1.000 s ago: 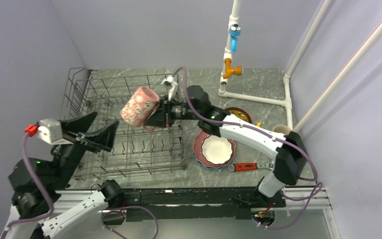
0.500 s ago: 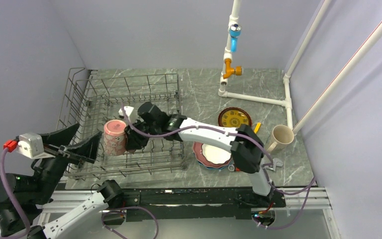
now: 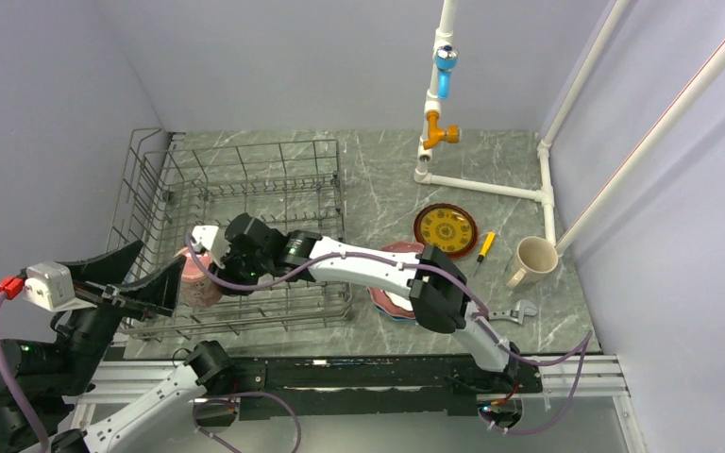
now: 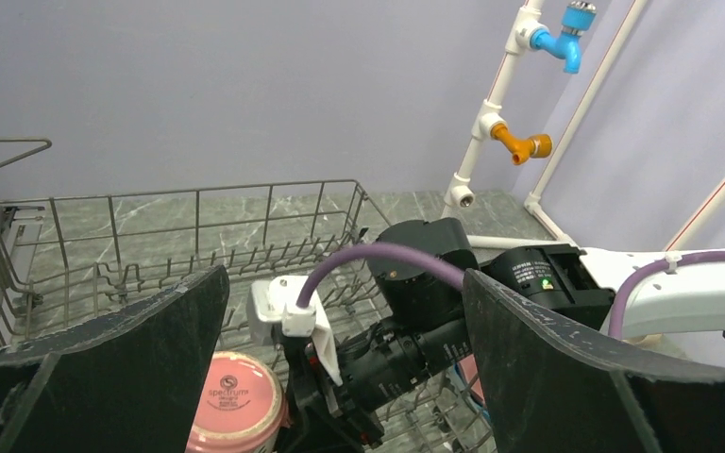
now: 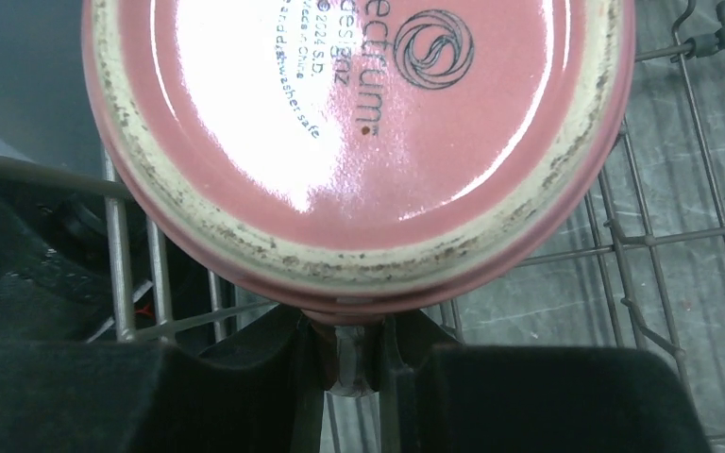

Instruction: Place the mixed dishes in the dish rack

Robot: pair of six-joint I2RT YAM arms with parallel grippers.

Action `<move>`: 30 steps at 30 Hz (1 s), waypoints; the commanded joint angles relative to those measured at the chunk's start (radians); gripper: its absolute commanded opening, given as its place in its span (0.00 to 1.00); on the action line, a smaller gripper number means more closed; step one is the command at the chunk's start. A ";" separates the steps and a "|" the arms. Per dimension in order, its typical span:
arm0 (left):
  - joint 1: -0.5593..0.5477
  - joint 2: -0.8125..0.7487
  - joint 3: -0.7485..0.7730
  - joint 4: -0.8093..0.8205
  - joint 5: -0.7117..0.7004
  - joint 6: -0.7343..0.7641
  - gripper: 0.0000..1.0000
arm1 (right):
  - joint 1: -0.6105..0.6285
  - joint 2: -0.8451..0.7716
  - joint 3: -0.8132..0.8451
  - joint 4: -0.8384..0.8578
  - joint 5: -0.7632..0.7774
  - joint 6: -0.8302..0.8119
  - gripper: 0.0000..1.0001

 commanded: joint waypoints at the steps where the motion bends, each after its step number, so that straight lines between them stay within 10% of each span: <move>1: -0.002 0.007 -0.006 0.012 0.002 0.025 0.99 | 0.028 0.009 0.088 0.081 0.071 -0.097 0.00; 21: -0.003 0.035 -0.020 0.026 0.036 0.006 0.99 | 0.058 0.141 0.170 0.045 0.097 -0.155 0.00; 30: -0.003 0.057 -0.020 0.045 0.029 0.002 0.99 | 0.059 0.154 0.157 0.045 0.074 -0.158 0.26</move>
